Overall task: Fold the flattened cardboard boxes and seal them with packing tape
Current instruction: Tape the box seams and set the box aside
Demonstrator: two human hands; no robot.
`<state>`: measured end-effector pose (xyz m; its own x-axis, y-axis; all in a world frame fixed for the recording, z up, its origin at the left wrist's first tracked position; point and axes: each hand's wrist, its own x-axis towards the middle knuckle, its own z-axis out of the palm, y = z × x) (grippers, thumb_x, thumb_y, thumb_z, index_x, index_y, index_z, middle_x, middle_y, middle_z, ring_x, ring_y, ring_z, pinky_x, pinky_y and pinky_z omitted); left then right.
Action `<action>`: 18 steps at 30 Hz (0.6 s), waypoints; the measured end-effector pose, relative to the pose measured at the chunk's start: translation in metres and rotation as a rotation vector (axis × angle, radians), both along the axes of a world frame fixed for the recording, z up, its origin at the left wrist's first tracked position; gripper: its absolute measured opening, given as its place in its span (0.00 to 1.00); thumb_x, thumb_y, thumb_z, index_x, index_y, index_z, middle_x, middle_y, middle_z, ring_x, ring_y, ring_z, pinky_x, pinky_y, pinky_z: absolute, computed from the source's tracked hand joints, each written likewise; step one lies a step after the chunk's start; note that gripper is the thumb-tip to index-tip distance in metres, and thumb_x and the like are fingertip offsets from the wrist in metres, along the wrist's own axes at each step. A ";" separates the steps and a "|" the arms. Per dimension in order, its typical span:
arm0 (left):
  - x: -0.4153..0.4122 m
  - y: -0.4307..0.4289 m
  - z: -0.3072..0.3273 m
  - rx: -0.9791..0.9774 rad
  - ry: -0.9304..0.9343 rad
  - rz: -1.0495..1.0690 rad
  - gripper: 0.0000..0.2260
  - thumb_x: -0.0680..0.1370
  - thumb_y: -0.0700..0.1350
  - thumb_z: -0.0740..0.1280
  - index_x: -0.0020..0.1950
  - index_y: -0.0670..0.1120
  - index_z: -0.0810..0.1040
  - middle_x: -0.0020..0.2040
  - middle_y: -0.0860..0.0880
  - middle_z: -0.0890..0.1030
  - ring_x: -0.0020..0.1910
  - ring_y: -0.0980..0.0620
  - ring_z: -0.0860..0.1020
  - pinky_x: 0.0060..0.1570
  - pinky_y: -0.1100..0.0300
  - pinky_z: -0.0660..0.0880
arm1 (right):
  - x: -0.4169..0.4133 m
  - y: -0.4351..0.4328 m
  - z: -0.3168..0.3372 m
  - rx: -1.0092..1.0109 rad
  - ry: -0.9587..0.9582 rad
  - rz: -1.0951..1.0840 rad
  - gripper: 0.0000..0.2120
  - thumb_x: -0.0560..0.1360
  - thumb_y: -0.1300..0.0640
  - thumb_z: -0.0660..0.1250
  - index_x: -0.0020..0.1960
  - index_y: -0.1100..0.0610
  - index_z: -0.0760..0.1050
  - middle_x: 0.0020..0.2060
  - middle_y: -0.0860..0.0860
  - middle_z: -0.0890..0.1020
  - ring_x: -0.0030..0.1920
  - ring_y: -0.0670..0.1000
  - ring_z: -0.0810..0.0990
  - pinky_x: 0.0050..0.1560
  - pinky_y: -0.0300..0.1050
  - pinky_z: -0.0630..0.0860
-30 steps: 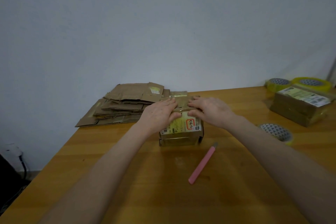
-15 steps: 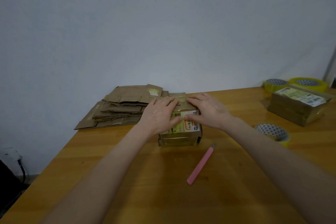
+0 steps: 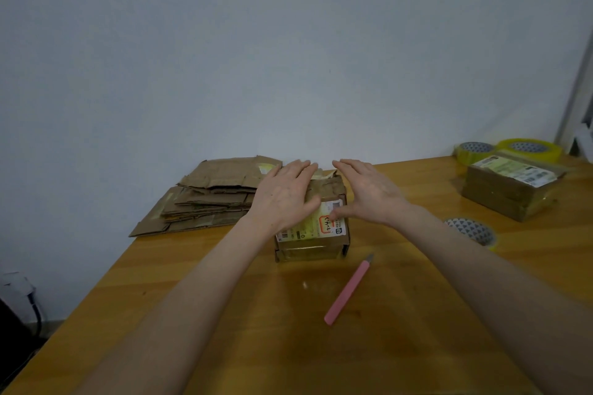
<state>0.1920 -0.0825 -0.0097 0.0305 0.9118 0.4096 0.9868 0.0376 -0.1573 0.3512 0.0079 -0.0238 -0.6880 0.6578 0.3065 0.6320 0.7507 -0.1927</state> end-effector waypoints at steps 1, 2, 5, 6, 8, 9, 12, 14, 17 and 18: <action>0.005 0.001 0.003 0.032 -0.017 -0.021 0.26 0.80 0.54 0.56 0.76 0.48 0.59 0.76 0.49 0.62 0.75 0.52 0.59 0.72 0.53 0.56 | 0.003 0.000 0.000 -0.008 0.014 -0.008 0.51 0.65 0.36 0.72 0.77 0.52 0.50 0.76 0.50 0.57 0.74 0.52 0.57 0.72 0.50 0.61; 0.012 0.002 0.005 0.060 -0.037 -0.048 0.24 0.80 0.51 0.57 0.76 0.48 0.60 0.75 0.49 0.63 0.74 0.52 0.61 0.71 0.54 0.58 | 0.007 0.001 -0.001 -0.015 0.030 -0.016 0.50 0.66 0.37 0.73 0.77 0.52 0.50 0.75 0.50 0.58 0.74 0.52 0.58 0.72 0.50 0.61; 0.039 0.011 0.010 0.109 -0.061 -0.131 0.22 0.80 0.45 0.57 0.74 0.47 0.63 0.73 0.49 0.66 0.72 0.52 0.64 0.65 0.57 0.67 | 0.024 0.002 -0.003 -0.032 0.064 -0.047 0.45 0.69 0.44 0.72 0.77 0.52 0.51 0.75 0.51 0.59 0.73 0.53 0.59 0.71 0.49 0.63; 0.050 0.016 0.010 0.115 -0.059 -0.154 0.22 0.80 0.44 0.57 0.74 0.47 0.64 0.73 0.49 0.67 0.71 0.53 0.65 0.62 0.57 0.68 | 0.032 0.002 -0.004 -0.033 0.065 -0.070 0.43 0.69 0.46 0.70 0.77 0.53 0.52 0.75 0.51 0.59 0.73 0.53 0.60 0.70 0.49 0.64; 0.072 0.026 0.007 0.108 -0.068 -0.195 0.21 0.79 0.41 0.57 0.73 0.46 0.65 0.71 0.49 0.68 0.69 0.51 0.67 0.61 0.56 0.70 | 0.049 0.003 -0.006 -0.023 0.066 -0.141 0.39 0.71 0.49 0.68 0.76 0.54 0.54 0.73 0.52 0.62 0.71 0.54 0.63 0.68 0.49 0.66; 0.083 0.031 0.004 0.096 -0.079 -0.217 0.21 0.79 0.40 0.58 0.73 0.45 0.66 0.71 0.48 0.69 0.68 0.50 0.68 0.60 0.55 0.71 | 0.058 0.003 -0.008 -0.017 0.070 -0.192 0.37 0.72 0.50 0.68 0.76 0.54 0.55 0.72 0.53 0.63 0.70 0.54 0.64 0.67 0.49 0.67; 0.116 0.047 -0.009 0.007 -0.142 -0.255 0.21 0.78 0.40 0.59 0.72 0.45 0.66 0.69 0.46 0.70 0.66 0.47 0.70 0.59 0.52 0.72 | 0.090 0.002 -0.013 -0.001 0.067 -0.391 0.28 0.75 0.48 0.64 0.73 0.53 0.62 0.68 0.54 0.69 0.67 0.56 0.66 0.62 0.50 0.68; 0.135 0.056 -0.021 -0.102 -0.222 -0.231 0.22 0.78 0.41 0.59 0.73 0.45 0.66 0.69 0.45 0.70 0.67 0.46 0.69 0.63 0.52 0.69 | 0.109 0.002 -0.018 0.015 0.009 -0.501 0.24 0.76 0.44 0.62 0.69 0.52 0.68 0.65 0.54 0.72 0.66 0.56 0.67 0.61 0.51 0.69; 0.155 0.066 -0.040 -0.238 -0.343 -0.149 0.22 0.78 0.43 0.61 0.73 0.47 0.66 0.69 0.45 0.70 0.68 0.46 0.68 0.66 0.50 0.67 | 0.131 -0.002 -0.027 -0.030 -0.090 -0.606 0.23 0.74 0.38 0.62 0.62 0.51 0.75 0.60 0.53 0.77 0.64 0.55 0.69 0.58 0.51 0.69; 0.156 0.067 -0.045 -0.265 -0.368 -0.121 0.22 0.78 0.44 0.61 0.72 0.47 0.66 0.70 0.45 0.70 0.69 0.46 0.68 0.66 0.49 0.67 | 0.134 -0.002 -0.031 -0.056 -0.122 -0.621 0.23 0.73 0.37 0.63 0.59 0.52 0.76 0.59 0.53 0.78 0.63 0.55 0.69 0.58 0.51 0.68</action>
